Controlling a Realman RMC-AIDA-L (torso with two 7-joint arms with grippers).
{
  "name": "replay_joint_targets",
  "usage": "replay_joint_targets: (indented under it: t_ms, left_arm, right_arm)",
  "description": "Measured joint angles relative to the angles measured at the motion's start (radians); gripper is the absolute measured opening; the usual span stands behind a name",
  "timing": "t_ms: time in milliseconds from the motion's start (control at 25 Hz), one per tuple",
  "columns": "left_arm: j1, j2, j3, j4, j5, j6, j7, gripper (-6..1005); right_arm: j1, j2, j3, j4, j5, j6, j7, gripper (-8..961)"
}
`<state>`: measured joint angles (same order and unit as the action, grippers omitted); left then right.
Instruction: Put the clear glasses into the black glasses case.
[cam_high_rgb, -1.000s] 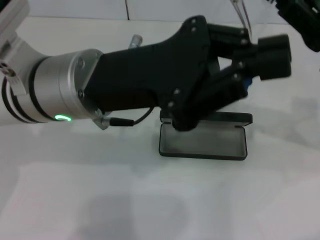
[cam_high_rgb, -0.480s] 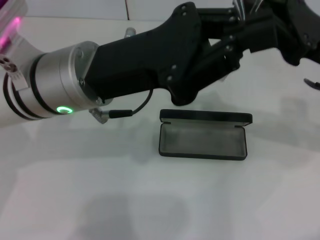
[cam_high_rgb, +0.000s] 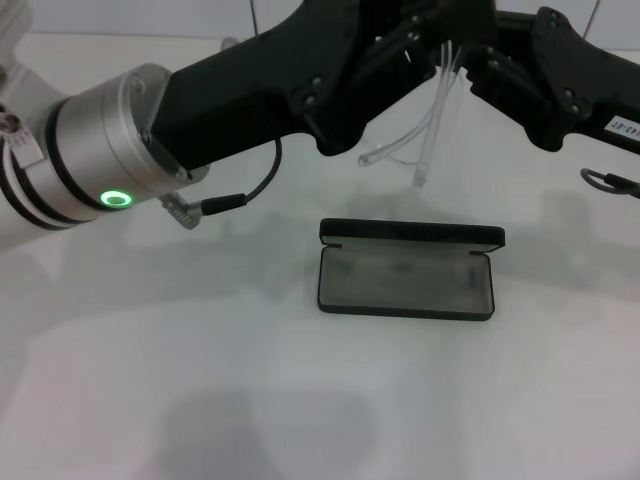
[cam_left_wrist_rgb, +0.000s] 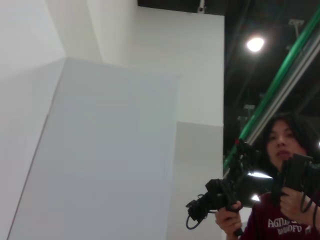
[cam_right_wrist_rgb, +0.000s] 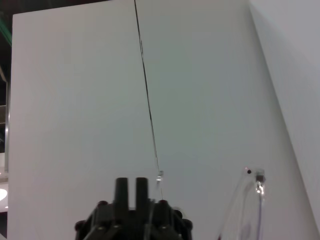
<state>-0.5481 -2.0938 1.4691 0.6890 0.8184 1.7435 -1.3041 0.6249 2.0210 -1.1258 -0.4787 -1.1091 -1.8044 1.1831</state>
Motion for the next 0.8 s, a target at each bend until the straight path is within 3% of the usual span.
replay_joint_targets:
  t_ms: [800]
  left_arm:
    - [-0.030, 0.005, 0.004, -0.025, 0.026, 0.010, -0.005, 85]
  right_arm:
    - [-0.012, -0.002, 0.035, 0.002, 0.014, 0.005, 0.000, 104]
